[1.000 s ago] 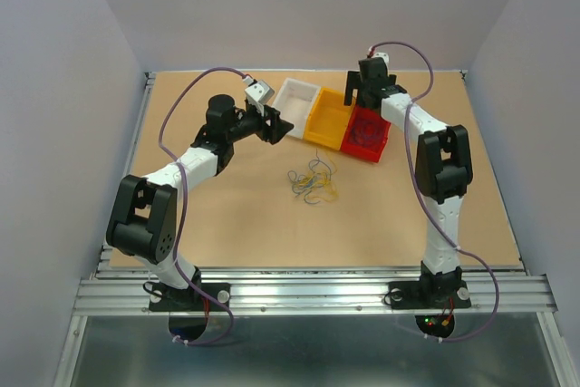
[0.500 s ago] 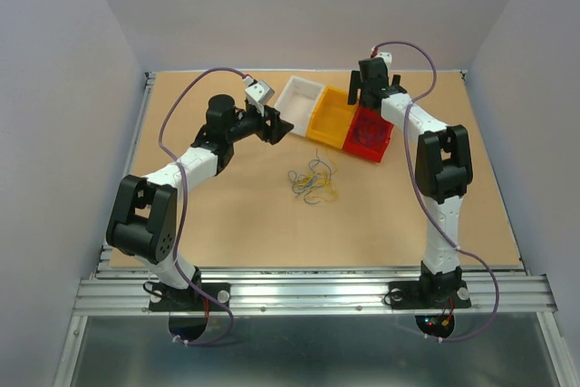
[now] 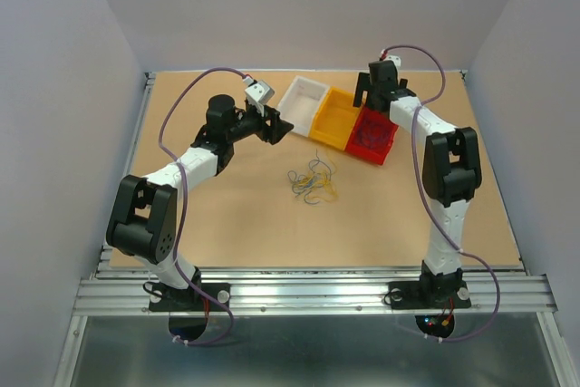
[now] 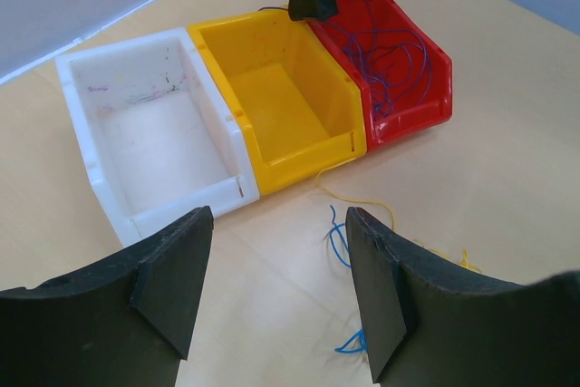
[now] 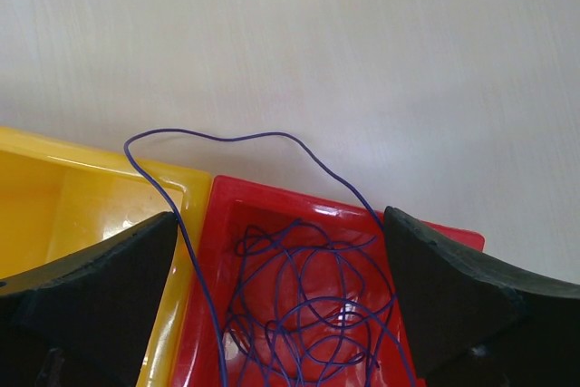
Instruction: Untangle the cables
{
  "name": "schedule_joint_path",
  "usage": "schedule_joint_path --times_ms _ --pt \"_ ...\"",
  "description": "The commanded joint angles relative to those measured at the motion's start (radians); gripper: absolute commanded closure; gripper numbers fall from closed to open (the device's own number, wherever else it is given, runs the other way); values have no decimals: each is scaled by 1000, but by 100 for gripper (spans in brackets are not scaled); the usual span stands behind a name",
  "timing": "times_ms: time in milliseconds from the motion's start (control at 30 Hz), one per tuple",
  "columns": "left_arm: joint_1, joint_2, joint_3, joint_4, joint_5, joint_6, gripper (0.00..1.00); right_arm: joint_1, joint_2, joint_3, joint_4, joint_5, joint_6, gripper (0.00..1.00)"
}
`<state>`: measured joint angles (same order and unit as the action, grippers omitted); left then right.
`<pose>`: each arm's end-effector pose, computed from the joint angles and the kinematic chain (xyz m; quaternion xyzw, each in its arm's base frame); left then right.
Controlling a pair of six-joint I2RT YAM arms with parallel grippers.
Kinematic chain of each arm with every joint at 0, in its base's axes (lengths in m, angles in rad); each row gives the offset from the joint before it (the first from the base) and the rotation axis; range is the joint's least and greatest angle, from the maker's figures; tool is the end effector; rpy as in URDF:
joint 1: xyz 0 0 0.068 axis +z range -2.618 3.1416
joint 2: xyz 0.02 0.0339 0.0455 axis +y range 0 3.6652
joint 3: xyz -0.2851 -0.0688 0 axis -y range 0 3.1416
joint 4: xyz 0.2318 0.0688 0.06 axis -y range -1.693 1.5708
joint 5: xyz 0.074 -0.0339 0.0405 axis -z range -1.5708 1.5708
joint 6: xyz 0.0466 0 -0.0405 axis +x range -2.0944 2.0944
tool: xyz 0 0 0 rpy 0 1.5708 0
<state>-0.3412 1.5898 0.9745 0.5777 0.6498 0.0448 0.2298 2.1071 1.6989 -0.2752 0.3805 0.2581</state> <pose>0.3302 -0.1472 0.3096 0.3482 0.6274 -0.3245 0.6162 0.4842 0.0955 0.2476 0.0937 0.8856 -0.0639 0.4503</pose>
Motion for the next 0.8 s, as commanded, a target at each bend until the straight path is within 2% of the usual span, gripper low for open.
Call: schedule_joint_path --times_ms 0,767 --pt "-9 -8 16 25 4 13 28 -14 -79 -67 54 -29 15 0" --pt "-10 -10 18 22 -1 18 28 -29 -159 -85 88 -74 -23 0"
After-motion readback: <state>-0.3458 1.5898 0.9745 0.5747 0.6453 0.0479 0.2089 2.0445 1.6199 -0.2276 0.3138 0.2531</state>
